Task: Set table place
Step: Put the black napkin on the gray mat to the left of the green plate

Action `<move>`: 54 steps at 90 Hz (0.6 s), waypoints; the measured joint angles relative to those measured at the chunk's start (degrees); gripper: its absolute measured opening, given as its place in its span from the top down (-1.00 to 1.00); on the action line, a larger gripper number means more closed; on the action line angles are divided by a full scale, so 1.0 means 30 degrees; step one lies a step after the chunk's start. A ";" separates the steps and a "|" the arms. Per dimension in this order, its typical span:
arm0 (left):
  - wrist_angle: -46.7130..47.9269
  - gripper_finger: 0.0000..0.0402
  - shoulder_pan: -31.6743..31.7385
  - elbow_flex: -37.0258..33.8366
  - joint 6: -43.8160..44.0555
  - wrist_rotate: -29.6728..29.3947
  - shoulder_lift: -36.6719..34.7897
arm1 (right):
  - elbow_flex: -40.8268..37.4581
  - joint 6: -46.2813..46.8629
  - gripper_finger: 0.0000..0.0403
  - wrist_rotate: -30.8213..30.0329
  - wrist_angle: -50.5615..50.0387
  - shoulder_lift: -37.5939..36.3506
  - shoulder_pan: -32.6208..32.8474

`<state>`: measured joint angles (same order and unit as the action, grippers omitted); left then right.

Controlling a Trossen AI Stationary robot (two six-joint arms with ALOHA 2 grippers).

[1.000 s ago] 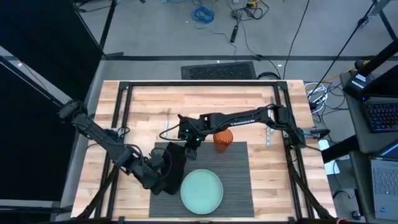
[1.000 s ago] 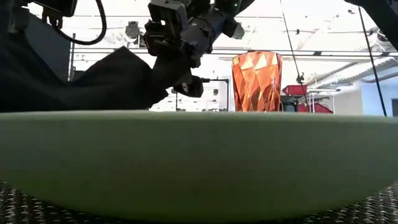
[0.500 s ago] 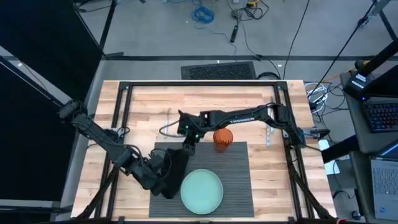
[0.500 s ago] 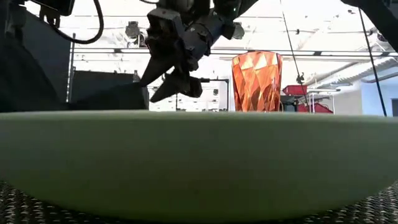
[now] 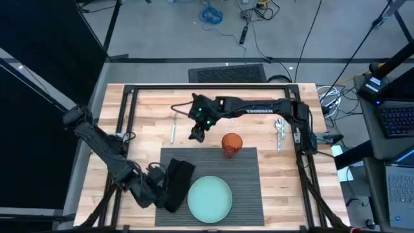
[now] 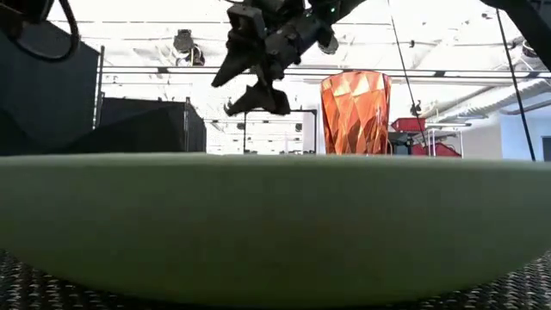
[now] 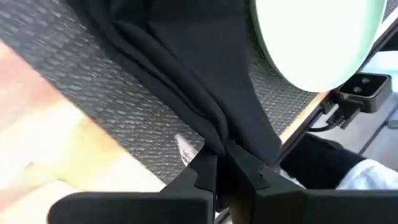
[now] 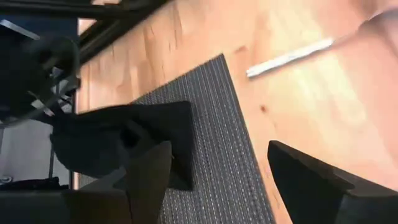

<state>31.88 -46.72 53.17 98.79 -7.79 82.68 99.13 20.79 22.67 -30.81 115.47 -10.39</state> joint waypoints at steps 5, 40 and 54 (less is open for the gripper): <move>-0.1030 1.00 -0.0120 0.0000 0.0333 0.0026 0.0610 | 0.0000 -0.0116 -0.26 0.0024 -0.0090 -0.0387 -0.0123; -0.2020 1.00 -0.0188 0.0022 0.2655 0.0565 0.2692 | 0.0000 -0.1352 -0.26 -0.0019 -0.2709 -0.2910 -0.0810; -0.1667 0.87 -0.0188 0.0022 0.2981 0.1254 0.2568 | 0.0000 -0.1856 -0.26 -0.0093 -0.3397 -0.3207 -0.1173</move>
<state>26.88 -47.29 53.23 107.73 -4.03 90.39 99.13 15.22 22.39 -41.00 105.85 -13.91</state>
